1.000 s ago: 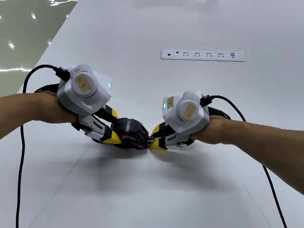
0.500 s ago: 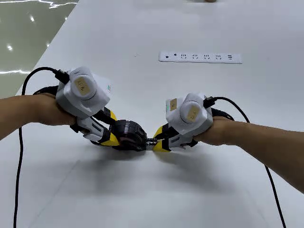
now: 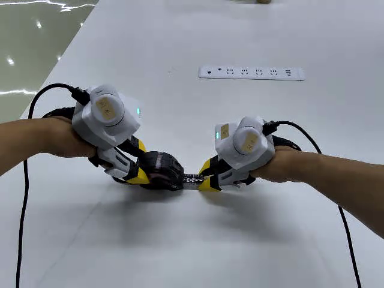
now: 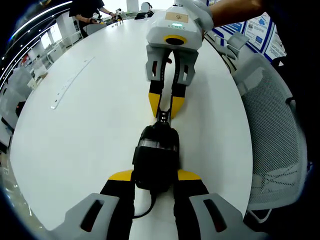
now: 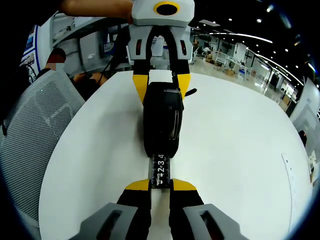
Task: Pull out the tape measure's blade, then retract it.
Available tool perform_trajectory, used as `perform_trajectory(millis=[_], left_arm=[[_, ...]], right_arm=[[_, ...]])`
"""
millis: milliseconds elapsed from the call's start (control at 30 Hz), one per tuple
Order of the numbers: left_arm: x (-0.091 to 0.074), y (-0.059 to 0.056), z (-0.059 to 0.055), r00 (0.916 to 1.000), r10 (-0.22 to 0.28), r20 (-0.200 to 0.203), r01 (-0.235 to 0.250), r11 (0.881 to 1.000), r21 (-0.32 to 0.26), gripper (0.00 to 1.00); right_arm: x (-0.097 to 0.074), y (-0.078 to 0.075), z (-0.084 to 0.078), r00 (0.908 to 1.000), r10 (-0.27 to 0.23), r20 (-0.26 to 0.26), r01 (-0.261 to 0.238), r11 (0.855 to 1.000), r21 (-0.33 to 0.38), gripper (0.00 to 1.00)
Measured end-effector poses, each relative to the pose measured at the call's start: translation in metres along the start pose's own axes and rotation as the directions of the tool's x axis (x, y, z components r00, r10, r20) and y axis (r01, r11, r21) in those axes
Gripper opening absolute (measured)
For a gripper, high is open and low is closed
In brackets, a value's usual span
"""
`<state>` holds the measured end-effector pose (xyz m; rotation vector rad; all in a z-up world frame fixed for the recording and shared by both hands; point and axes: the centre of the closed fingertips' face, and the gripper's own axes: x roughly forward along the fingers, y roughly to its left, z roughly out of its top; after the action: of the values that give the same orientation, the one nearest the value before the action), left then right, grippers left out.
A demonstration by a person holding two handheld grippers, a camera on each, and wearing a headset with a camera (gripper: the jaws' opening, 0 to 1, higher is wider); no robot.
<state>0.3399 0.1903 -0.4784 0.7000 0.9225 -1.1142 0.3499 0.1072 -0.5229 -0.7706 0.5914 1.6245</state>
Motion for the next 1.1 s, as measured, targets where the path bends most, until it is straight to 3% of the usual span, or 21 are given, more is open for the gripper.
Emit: perform_trajectory(millis=[1100], left_arm=[[0.001,0.001,-0.002,0.9979,-0.009,-0.064,0.010,1.000,0.018,0.23]], right_arm=[[-0.024,0.000,-0.030,0.9993,-0.014,-0.034,0.015,1.000,0.011,0.09]])
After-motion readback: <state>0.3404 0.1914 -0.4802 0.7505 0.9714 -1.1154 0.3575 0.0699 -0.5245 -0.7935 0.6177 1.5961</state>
